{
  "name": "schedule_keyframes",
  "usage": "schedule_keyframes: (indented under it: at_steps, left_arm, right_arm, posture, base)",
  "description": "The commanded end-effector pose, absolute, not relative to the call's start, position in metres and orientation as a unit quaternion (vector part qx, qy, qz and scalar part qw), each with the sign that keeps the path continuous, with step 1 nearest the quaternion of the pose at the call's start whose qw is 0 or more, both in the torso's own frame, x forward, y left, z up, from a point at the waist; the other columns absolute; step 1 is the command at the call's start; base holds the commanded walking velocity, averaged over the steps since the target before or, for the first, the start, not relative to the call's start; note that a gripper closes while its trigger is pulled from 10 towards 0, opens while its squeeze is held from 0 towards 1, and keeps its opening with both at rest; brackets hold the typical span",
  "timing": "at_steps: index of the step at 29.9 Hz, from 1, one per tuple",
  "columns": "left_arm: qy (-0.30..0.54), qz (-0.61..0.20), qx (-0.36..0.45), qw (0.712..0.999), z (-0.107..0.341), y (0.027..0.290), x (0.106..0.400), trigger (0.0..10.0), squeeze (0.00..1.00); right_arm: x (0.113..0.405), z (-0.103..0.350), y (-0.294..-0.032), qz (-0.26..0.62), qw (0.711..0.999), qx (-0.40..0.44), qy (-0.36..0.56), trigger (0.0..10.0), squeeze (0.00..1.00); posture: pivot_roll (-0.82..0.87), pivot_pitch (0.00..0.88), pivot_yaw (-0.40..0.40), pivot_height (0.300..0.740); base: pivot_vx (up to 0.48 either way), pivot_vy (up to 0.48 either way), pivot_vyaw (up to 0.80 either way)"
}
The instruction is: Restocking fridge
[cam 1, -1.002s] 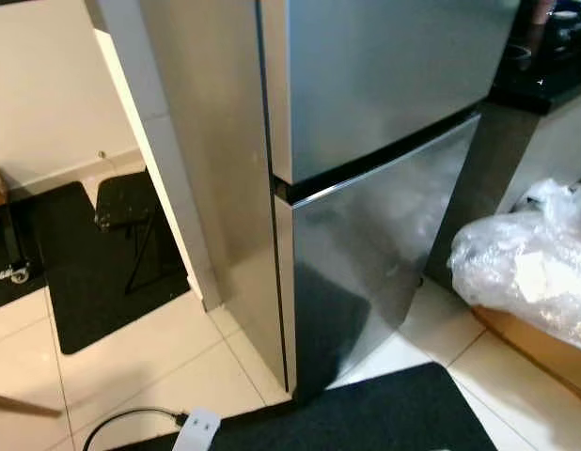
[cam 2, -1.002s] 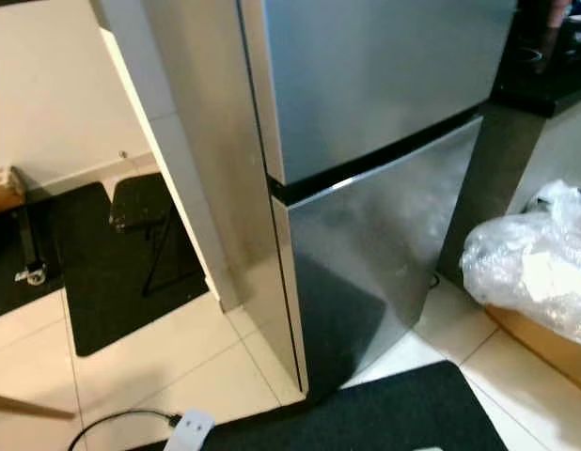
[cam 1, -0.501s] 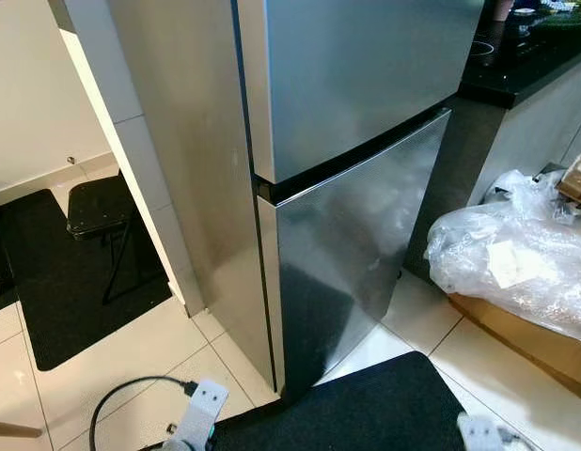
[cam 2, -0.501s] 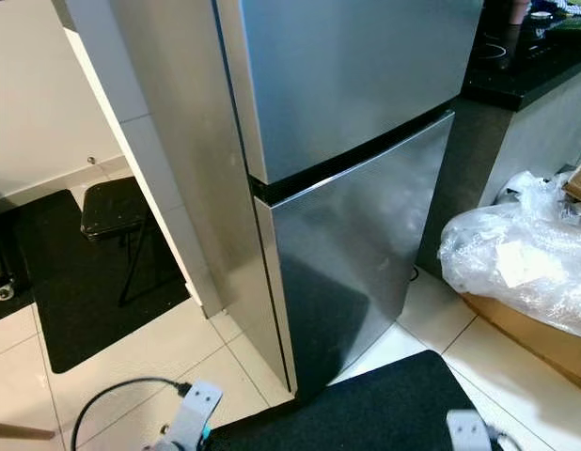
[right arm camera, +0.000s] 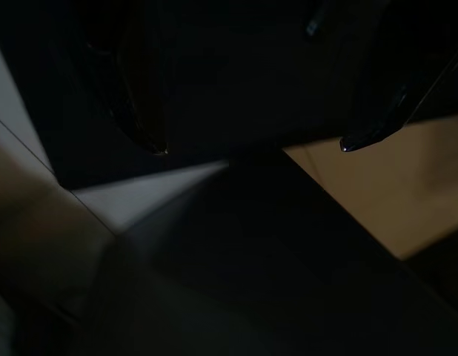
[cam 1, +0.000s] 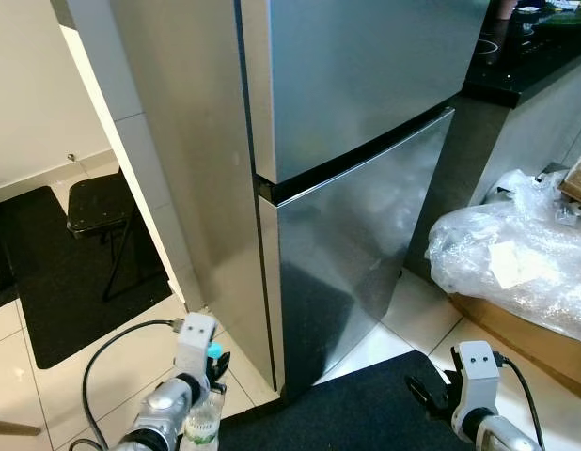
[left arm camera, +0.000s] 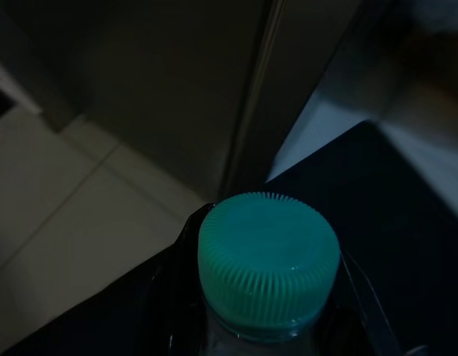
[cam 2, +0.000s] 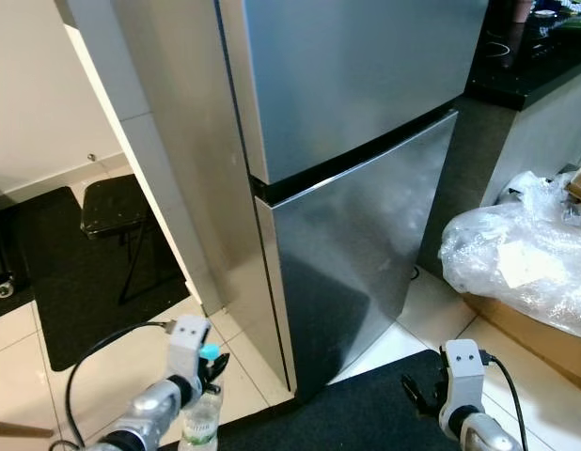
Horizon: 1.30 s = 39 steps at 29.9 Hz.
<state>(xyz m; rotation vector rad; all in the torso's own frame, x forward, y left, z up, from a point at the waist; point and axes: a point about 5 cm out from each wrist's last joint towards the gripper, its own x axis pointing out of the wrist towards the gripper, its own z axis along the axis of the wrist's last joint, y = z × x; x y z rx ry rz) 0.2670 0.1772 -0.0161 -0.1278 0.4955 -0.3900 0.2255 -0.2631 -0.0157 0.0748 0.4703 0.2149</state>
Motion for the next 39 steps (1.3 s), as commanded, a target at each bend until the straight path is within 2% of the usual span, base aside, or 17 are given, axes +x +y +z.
schedule_keyframes:
  at_steps: [1, 5, 10, 12, 16, 20, 23, 24, 27, 28, 32, 34, 38, 39]
  left_arm:
    - [0.228, -0.207, -0.078, 0.948, -0.007, 0.185, 0.273, 10.0, 0.00]
    - [0.200, -0.263, -0.135, 0.934, 0.003, 0.187, 0.277, 10.0, 0.00]
    - [0.167, -0.354, -0.196, 0.899, 0.018, 0.184, 0.280, 10.0, 0.00]
    - [0.166, -0.360, -0.199, 0.896, 0.018, 0.183, 0.280, 10.0, 0.00]
    - [0.143, -0.455, -0.183, 0.860, 0.031, 0.167, 0.283, 10.0, 0.00]
    - [0.135, -0.471, -0.189, 0.851, 0.034, 0.161, 0.285, 10.0, 0.00]
    - [0.116, -0.518, -0.197, 0.825, 0.041, 0.141, 0.286, 10.0, 0.00]
    - [0.112, -0.530, -0.199, 0.817, 0.042, 0.135, 0.286, 10.0, 0.00]
    - [0.109, -0.538, -0.201, 0.811, 0.044, 0.131, 0.286, 10.0, 0.00]
    - [0.108, -0.546, -0.201, 0.806, 0.044, 0.126, 0.286, 10.0, 0.00]
    - [0.106, -0.567, -0.200, 0.792, 0.046, 0.118, 0.285, 10.0, 0.00]
    - [0.107, -0.575, -0.197, 0.787, 0.046, 0.116, 0.283, 10.0, 0.00]
    - [0.107, -0.578, -0.196, 0.785, 0.046, 0.115, 0.282, 10.0, 0.00]
    - [0.106, -0.579, -0.195, 0.784, 0.047, 0.115, 0.282, 10.0, 0.00]
  right_arm:
    - [0.236, -0.008, -0.253, 0.140, 0.967, 0.043, 0.207, 10.0, 0.00]
    - [0.244, 0.002, -0.241, 0.205, 0.961, 0.049, 0.177, 10.0, 0.00]
    - [0.251, 0.014, -0.227, 0.272, 0.949, 0.049, 0.150, 10.0, 0.00]
    - [0.251, 0.015, -0.226, 0.276, 0.948, 0.050, 0.148, 10.0, 0.00]
    - [0.256, 0.026, -0.206, 0.364, 0.920, 0.042, 0.138, 10.0, 0.00]
    - [0.256, 0.028, -0.200, 0.387, 0.911, 0.036, 0.140, 10.0, 0.00]
    - [0.260, 0.032, -0.180, 0.429, 0.893, 0.031, 0.134, 10.0, 0.00]
    - [0.261, 0.034, -0.174, 0.438, 0.889, 0.031, 0.130, 10.0, 0.04]
    - [0.262, 0.035, -0.169, 0.444, 0.886, 0.031, 0.127, 10.0, 0.04]
    - [0.266, 0.038, -0.164, 0.443, 0.888, 0.033, 0.121, 10.0, 1.00]
    - [0.270, 0.043, -0.150, 0.454, 0.884, 0.030, 0.107, 10.0, 1.00]
    - [0.271, 0.042, -0.143, 0.455, 0.884, -0.001, 0.108, 10.0, 1.00]
    - [0.272, 0.042, -0.141, 0.452, 0.885, -0.010, 0.108, 10.0, 1.00]
    - [0.274, 0.042, -0.140, 0.447, 0.887, -0.023, 0.110, 10.0, 0.00]
  posture:
    - [-0.07, 0.000, 0.053, 0.740]
    - [-0.07, 0.000, 0.055, 0.740]
    - [-0.06, 0.000, 0.056, 0.740]
    - [-0.06, 0.000, 0.056, 0.740]
    - [-0.05, 0.000, 0.054, 0.740]
    - [-0.05, 0.000, 0.054, 0.740]
    - [-0.05, 0.000, 0.052, 0.740]
    - [-0.05, 0.000, 0.053, 0.740]
    - [-0.05, 0.000, 0.053, 0.740]
    - [-0.05, 0.000, 0.053, 0.740]
    - [-0.06, 0.000, 0.056, 0.740]
    - [-0.05, 0.000, 0.055, 0.740]
    - [-0.05, 0.000, 0.052, 0.740]
    - [-0.05, 0.000, 0.047, 0.740]
  base:
    - [0.000, 0.000, 0.00]
    - [0.000, 0.000, 0.00]
    - [0.000, 0.000, 0.00]
    - [0.000, 0.000, 0.00]
    - [0.000, 0.000, 0.00]
    - [0.000, 0.000, 0.00]
    - [0.000, 0.000, 0.00]
    - [0.000, 0.000, 0.00]
    - [0.000, 0.000, 0.00]
    - [0.000, 0.000, 0.00]
    - [0.000, 0.000, 0.00]
    - [0.000, 0.000, 0.00]
    - [0.000, 0.000, 0.00]
    - [0.000, 0.000, 0.00]
